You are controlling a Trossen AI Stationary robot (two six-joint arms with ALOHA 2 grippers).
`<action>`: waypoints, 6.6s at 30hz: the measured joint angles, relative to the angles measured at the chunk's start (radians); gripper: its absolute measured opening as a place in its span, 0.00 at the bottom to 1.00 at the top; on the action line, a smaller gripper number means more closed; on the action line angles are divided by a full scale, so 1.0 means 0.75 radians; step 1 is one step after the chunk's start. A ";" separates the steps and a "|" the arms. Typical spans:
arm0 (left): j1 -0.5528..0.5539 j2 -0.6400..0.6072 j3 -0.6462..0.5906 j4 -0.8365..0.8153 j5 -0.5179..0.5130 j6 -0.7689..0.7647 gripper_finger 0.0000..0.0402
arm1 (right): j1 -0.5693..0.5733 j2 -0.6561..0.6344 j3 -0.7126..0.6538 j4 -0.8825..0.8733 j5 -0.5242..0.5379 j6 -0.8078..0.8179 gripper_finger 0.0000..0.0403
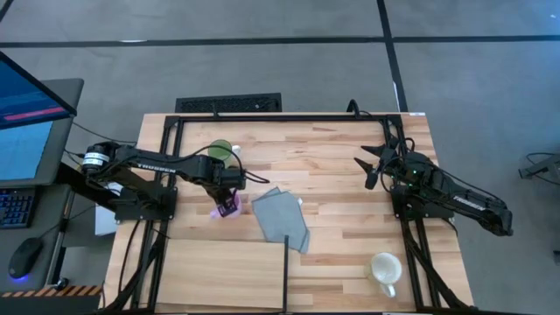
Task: Stack small to large cups/mugs on shelf
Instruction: Put the pink mug on the shelf
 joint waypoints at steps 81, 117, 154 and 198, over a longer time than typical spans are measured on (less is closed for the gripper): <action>-0.001 -0.001 0.220 -0.124 0.041 0.852 0.73 | 0.000 0.000 0.000 0.000 0.000 0.001 0.65; 0.022 0.096 0.129 0.026 -0.011 1.552 0.73 | 0.000 0.001 0.000 0.001 0.000 0.071 0.65; 0.021 0.251 0.132 0.068 -0.016 1.377 0.73 | 0.000 0.009 -0.001 0.009 0.000 0.071 0.65; 0.021 0.251 0.132 0.096 -0.011 1.285 0.59 | 0.000 0.009 -0.001 0.010 0.000 0.070 0.65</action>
